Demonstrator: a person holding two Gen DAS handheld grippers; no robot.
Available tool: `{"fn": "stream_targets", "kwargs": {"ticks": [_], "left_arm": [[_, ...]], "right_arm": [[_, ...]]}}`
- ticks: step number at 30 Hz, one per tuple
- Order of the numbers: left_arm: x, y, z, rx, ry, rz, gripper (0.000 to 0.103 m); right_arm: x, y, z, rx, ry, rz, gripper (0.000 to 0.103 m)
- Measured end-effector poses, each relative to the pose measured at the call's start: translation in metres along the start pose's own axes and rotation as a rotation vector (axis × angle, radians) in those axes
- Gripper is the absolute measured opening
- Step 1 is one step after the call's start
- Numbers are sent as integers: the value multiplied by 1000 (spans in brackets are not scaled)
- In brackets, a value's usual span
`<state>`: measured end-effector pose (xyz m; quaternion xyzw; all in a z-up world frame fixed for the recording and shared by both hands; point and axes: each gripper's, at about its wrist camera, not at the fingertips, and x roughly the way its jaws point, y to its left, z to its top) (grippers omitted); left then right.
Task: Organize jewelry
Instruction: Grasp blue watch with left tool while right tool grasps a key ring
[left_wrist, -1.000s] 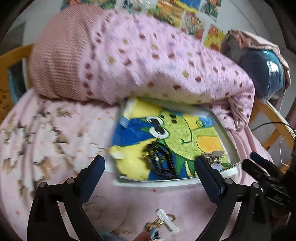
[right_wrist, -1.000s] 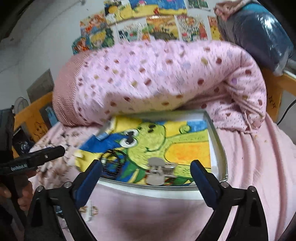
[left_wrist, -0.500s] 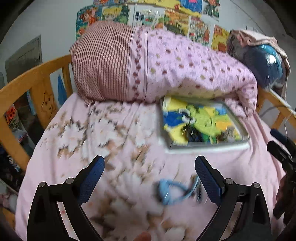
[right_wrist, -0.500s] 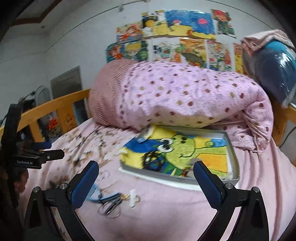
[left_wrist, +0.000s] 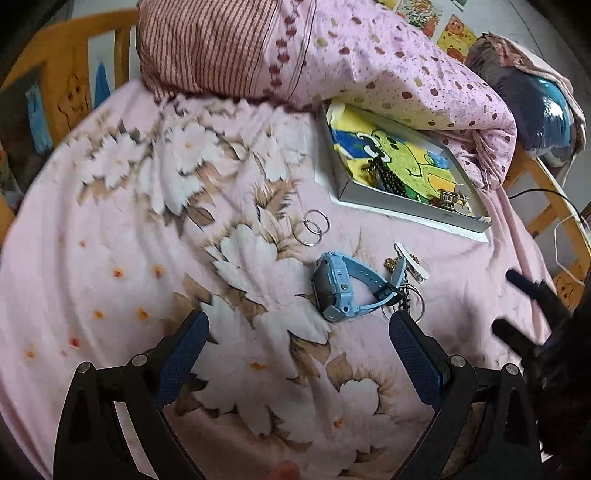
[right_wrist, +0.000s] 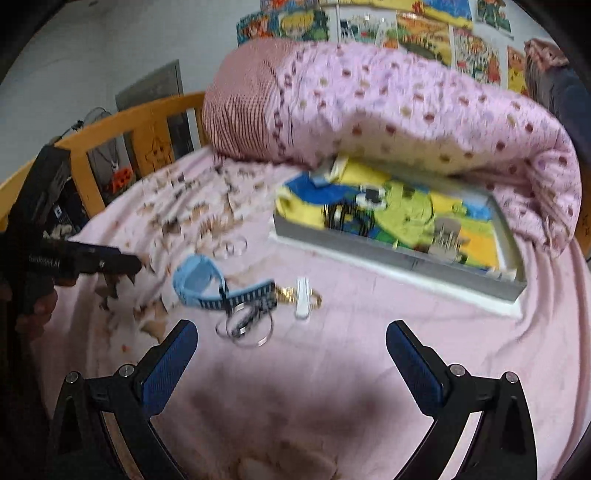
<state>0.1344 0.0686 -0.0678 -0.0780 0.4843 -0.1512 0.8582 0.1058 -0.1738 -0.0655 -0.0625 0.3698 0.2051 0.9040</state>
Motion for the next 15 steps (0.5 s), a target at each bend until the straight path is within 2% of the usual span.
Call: {"fn": "stream_targets", "kwargs": {"ticks": [5, 11, 12, 14, 15], "left_arm": [[22, -5, 6, 36, 14, 44, 95], [36, -7, 6, 87, 19, 13, 95], [38, -8, 7, 90, 16, 5, 95], [40, -8, 8, 90, 11, -21, 94], [42, -9, 11, 90, 10, -32, 90]], "right_arm": [[14, 4, -9, 28, 40, 23, 103], [28, 5, -6, 52, 57, 60, 101], [29, 6, -5, 53, 56, 63, 100], [33, 7, -2, 56, 63, 69, 85], [36, 7, -1, 61, 71, 75, 83]]}}
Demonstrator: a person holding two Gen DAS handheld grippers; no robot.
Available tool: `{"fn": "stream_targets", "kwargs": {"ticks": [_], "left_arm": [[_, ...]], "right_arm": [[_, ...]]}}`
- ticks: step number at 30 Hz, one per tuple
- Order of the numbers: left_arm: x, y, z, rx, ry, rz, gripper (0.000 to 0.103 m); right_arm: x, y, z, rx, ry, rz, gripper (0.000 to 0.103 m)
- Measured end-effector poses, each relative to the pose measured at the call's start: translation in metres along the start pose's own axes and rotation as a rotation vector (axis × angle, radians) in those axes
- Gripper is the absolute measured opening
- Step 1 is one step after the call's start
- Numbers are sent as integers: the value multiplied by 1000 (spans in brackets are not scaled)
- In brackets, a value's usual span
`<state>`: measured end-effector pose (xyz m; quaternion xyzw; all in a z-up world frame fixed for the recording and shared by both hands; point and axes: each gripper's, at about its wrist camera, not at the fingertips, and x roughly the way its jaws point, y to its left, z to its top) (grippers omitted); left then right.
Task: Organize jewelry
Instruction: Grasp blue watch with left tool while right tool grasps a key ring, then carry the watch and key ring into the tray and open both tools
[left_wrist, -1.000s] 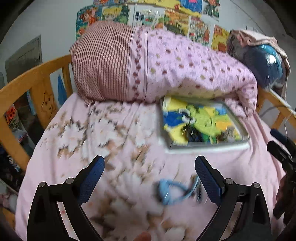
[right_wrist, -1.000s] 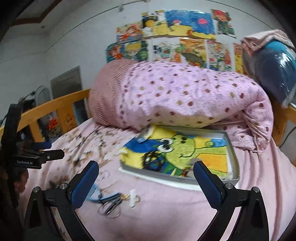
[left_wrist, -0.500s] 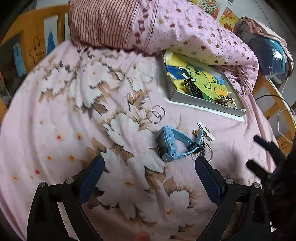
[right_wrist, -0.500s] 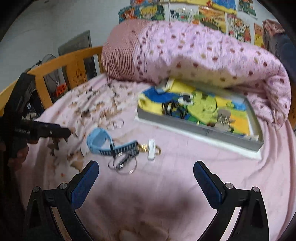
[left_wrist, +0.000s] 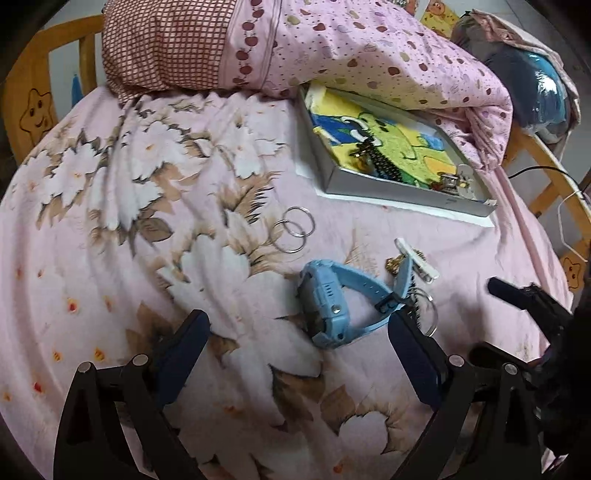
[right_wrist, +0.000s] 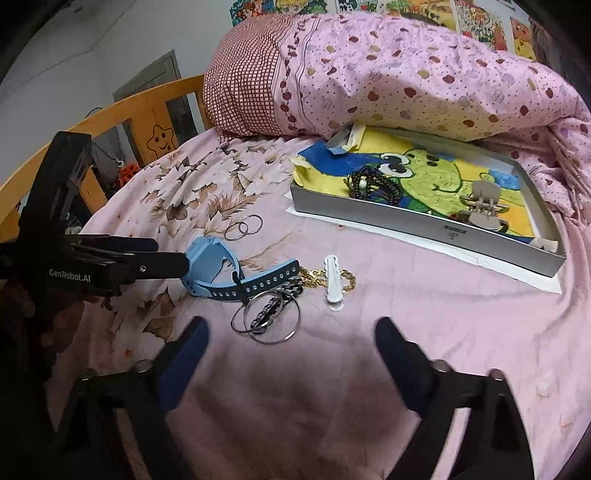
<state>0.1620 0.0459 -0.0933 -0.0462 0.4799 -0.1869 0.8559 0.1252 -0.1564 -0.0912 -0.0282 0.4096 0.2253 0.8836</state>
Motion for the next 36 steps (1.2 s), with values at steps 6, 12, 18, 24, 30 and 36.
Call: {"fn": "stream_targets", "kwargs": {"ticks": [6, 12, 18, 24, 30, 36], "left_arm": [[12, -3, 4, 6, 32, -60, 53], [19, -5, 2, 25, 49, -84, 31], [19, -5, -1, 19, 51, -79, 21], [20, -3, -2, 9, 52, -50, 14], [14, -8, -4, 30, 23, -16, 14], [12, -5, -5, 18, -4, 9, 14]], "right_arm": [[18, -1, 8, 36, 46, 45, 59], [37, -10, 7, 89, 120, 53, 37], [43, -15, 3, 122, 166, 99, 18], [43, -14, 0, 119, 171, 98, 5], [28, -15, -3, 111, 122, 92, 4], [18, -21, -6, 125, 87, 80, 4]]}}
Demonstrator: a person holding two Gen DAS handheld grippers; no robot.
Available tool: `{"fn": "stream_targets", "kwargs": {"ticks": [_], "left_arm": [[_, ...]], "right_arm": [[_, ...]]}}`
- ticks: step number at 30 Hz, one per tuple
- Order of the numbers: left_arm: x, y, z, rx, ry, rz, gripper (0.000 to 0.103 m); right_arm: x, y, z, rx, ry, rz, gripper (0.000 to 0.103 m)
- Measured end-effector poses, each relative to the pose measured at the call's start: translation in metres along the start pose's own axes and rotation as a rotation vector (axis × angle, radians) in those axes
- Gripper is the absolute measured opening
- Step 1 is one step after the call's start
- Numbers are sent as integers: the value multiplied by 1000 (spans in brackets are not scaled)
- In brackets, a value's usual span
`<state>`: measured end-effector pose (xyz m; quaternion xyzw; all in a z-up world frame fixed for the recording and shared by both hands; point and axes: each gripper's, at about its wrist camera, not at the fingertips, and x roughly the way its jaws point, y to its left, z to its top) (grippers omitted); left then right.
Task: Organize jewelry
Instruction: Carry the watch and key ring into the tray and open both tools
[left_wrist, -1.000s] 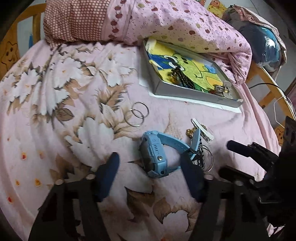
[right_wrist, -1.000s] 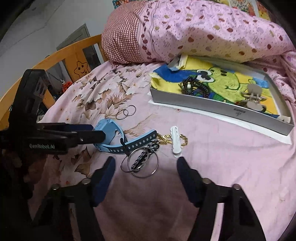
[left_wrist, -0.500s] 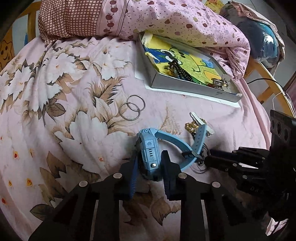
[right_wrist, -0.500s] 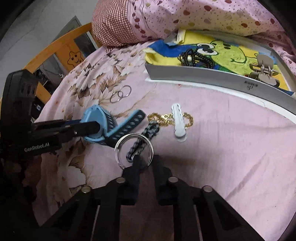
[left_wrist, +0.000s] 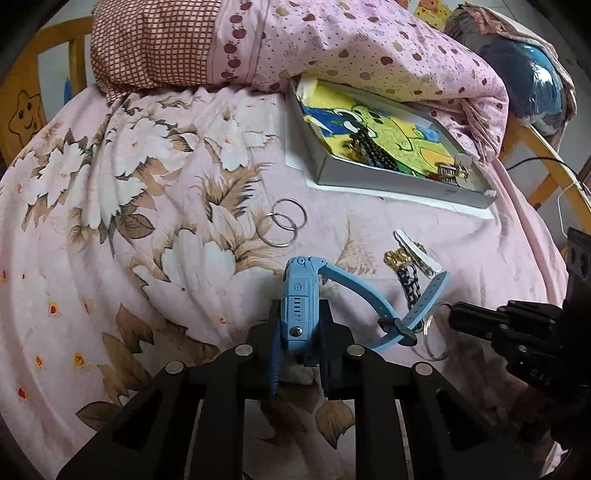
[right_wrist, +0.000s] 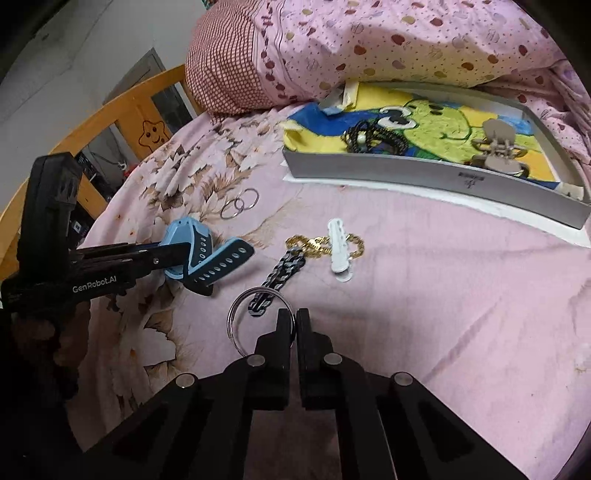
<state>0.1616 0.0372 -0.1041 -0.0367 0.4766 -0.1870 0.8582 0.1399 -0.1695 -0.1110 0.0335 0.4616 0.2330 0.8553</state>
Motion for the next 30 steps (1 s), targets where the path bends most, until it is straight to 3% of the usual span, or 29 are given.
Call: {"fn": "stream_targets", "kwargs": {"ticks": [10, 19, 23, 30], "left_arm": [[-22, -6, 16, -41, -107, -7, 14], [11, -38, 89, -109, -180, -56, 14], [39, -44, 122, -126, -157, -27, 14], [79, -48, 143, -100, -75, 19, 14]], "right_arm": [[-40, -13, 24, 5, -161, -4, 4], [-52, -69, 94, 20, -277, -111, 4], [-34, -95, 115, 69, -272, -168, 4], [-6, -112, 112, 101, -210, -211, 4]]}}
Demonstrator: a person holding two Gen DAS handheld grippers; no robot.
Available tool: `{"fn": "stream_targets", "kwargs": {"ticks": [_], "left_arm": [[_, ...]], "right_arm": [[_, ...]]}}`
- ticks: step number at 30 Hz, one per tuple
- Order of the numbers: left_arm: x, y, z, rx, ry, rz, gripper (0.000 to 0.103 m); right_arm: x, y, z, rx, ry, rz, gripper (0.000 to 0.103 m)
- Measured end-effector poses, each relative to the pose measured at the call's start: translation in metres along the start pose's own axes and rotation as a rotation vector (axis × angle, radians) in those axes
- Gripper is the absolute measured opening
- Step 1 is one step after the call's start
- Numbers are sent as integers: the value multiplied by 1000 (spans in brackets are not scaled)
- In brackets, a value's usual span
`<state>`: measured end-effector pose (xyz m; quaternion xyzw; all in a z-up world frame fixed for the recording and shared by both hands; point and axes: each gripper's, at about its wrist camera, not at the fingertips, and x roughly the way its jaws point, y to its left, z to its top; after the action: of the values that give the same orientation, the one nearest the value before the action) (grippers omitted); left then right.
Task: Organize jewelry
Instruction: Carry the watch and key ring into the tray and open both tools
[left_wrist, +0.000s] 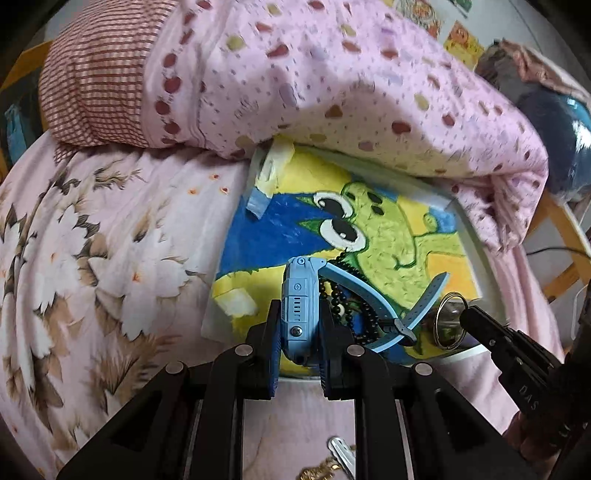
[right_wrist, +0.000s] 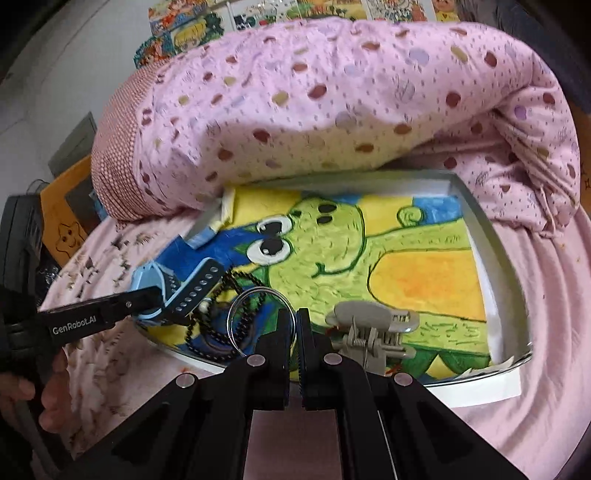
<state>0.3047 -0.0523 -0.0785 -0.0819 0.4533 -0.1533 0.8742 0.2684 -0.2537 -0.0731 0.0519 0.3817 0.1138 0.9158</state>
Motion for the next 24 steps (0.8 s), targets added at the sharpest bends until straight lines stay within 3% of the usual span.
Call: {"fn": "stream_targets", "kwargs": {"ticks": [6, 9, 10, 12, 15, 16, 20, 24], "left_arm": [[15, -1, -6, 4, 63, 7, 14], [12, 0, -6, -7, 58, 1, 16], [9, 1, -6, -9, 50, -4, 18], [1, 0, -4, -12, 32, -14, 35], [-16, -2, 0, 0, -20, -19, 40], [-23, -3, 0, 11, -40, -11, 41], [-49, -8, -2, 28, -123, -2, 64], [-77, -11, -9, 51, -210, 25, 88]], "right_arm": [[9, 2, -7, -25, 20, -35, 4], [7, 7, -8, -49, 7, -50, 4], [5, 9, -9, -58, 3, -52, 4], [2, 11, -8, -68, -7, -61, 4], [-8, 14, -8, -71, -34, -72, 7], [-13, 15, -9, -71, -46, -74, 13], [-38, 17, -7, -57, -120, -76, 40], [-64, 24, -6, -55, -174, -87, 57]]}}
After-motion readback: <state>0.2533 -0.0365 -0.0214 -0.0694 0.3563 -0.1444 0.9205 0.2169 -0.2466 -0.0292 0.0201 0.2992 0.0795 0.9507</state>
